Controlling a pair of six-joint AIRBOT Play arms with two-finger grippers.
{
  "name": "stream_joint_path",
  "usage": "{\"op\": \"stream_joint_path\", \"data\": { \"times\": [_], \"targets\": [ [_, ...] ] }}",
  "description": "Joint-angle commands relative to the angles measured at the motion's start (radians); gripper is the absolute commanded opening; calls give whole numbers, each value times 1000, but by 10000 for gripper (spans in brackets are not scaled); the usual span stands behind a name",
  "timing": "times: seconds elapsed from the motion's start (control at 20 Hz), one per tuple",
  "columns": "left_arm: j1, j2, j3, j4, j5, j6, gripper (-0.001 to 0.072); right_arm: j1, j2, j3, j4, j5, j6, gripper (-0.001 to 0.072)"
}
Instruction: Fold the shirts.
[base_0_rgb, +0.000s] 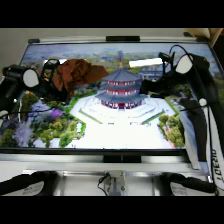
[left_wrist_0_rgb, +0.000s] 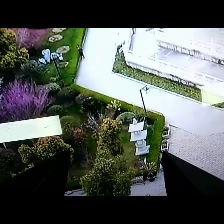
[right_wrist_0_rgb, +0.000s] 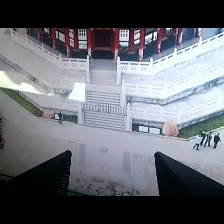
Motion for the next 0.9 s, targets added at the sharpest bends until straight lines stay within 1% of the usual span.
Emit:
{"op": "stream_joint_path", "data": {
  "times": [0.0, 0.15, 0.25, 0.35, 0.45, 0.55, 0.7, 0.75, 0.8, 0.85],
  "targets": [
    [0, 1, 0, 0, 0, 0, 685, 0, 0, 1, 0, 0, 0, 640],
    [0, 1, 0, 0, 0, 0, 685, 0, 0, 1, 3, 0, 2, 641],
    [0, 1, -1, -4, 1, -9, 685, 0, 0, 1, 57, 1, 11, 640],
    [0, 1, -1, -30, 6, -62, 686, 0, -1, 1, 69, -36, 10, 640],
    [0, 1, -1, -48, 72, -75, 685, 0, -1, 1, 16, -45, 6, 640],
    [0, -3, -1, -47, 168, -82, 685, 0, -1, 1, -54, -43, -17, 640],
    [0, -25, -1, -73, 195, -74, 685, 0, -1, 1, -72, -37, -19, 641],
    [3, -39, -1, -43, 233, -78, 685, 0, -1, 1, -65, -27, -19, 640],
    [17, -66, 6, 6, 273, -110, 686, 0, -1, 0, -53, -17, -19, 640],
    [45, -112, 31, 36, 277, -128, 687, 0, -1, 1, -52, -1, -19, 640]
  ]
}}
